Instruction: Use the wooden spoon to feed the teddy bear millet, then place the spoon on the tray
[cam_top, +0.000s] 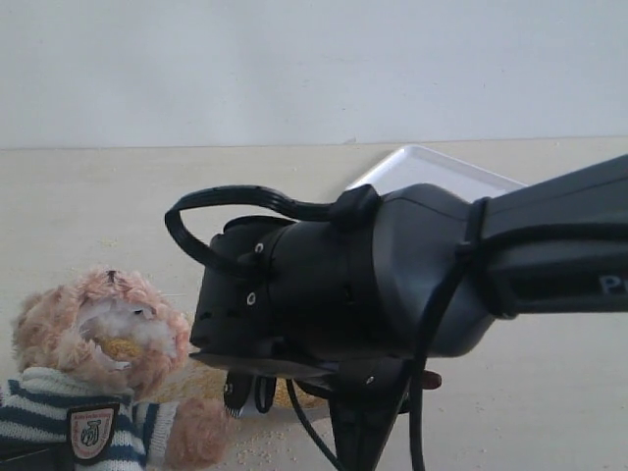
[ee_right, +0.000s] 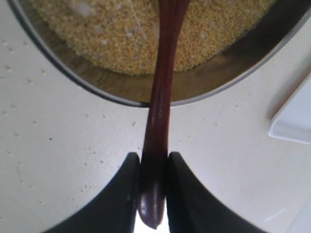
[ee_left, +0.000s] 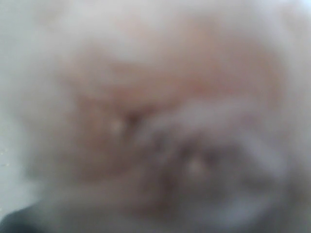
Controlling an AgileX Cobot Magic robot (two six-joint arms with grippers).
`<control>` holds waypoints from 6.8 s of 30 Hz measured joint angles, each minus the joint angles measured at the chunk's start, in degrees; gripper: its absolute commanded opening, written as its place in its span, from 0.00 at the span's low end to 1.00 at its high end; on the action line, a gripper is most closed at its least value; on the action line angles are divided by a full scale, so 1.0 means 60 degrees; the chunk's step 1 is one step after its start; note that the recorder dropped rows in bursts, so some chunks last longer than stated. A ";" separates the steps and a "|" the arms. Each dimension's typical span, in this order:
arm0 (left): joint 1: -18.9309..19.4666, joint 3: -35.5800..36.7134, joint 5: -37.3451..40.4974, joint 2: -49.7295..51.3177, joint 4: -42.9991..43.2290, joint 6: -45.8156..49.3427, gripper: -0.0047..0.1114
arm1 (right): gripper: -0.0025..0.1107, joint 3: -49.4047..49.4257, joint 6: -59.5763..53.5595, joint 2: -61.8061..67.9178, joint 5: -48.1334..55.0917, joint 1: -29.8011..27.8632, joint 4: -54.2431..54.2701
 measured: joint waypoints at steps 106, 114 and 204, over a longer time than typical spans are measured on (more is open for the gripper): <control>0.0000 0.0000 0.0018 0.0000 0.0000 0.0000 0.08 | 0.14 -0.2425 -0.2862 -0.1686 0.0003 -0.1455 0.7156; 0.0000 0.0000 0.0018 0.0000 0.0000 0.0000 0.08 | 0.14 -0.2974 -0.2548 -0.0911 -0.0015 -0.0908 0.5998; 0.0000 0.0000 0.0018 0.0000 0.0000 0.0000 0.08 | 0.14 0.4523 0.3179 -0.5758 -0.5913 -0.5523 0.3371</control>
